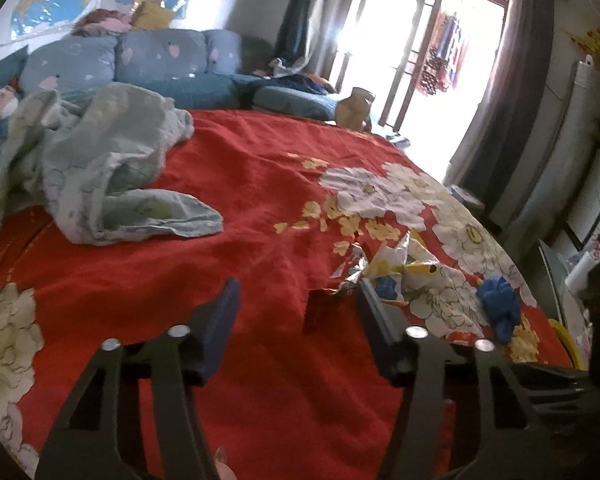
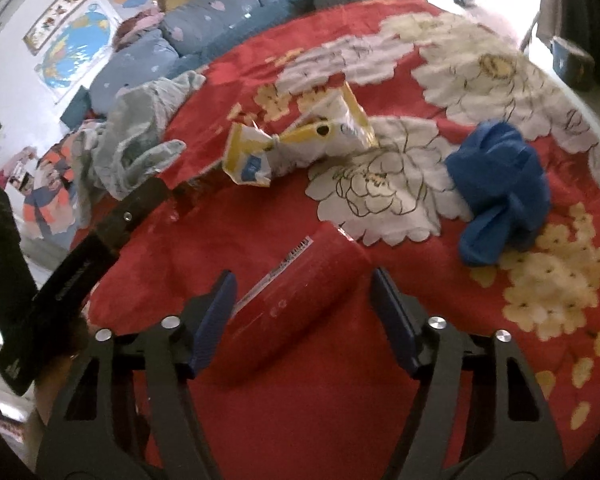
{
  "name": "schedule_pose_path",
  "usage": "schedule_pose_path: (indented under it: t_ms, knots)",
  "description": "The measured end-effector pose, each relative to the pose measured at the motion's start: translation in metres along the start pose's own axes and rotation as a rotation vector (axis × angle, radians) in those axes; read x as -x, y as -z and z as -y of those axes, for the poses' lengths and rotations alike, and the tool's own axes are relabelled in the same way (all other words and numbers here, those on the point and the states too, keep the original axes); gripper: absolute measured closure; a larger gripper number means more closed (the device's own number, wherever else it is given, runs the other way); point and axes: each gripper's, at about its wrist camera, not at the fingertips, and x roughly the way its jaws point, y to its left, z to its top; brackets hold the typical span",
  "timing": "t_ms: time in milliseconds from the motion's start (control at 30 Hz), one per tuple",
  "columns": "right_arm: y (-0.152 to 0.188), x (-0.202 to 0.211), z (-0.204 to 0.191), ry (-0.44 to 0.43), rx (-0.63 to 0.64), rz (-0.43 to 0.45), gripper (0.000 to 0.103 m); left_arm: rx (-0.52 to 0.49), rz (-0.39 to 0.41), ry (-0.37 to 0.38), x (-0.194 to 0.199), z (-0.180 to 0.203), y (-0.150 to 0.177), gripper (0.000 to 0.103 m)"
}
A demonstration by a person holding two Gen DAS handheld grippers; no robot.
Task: Collect trash
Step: 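Grasp the red cylindrical container with the right tool while the left tool grasps a red-white wrapper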
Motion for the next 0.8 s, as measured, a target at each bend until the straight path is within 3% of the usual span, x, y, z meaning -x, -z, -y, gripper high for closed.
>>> schedule_pose_path:
  t_ms: [333,433,800]
  knots:
    - [0.003,0.002,0.001,-0.017,-0.003,0.038,0.054,-0.004,-0.067,0.071,-0.019,0.006,0.004,0.075]
    - [0.005,0.006,0.004,-0.032,-0.002,0.038,0.057,0.005,-0.080,0.081,-0.021,0.005,0.005,0.088]
    - [0.011,0.025,0.004,-0.083,0.027,0.061,0.066,0.068,-0.047,0.081,0.003,-0.002,0.008,0.095]
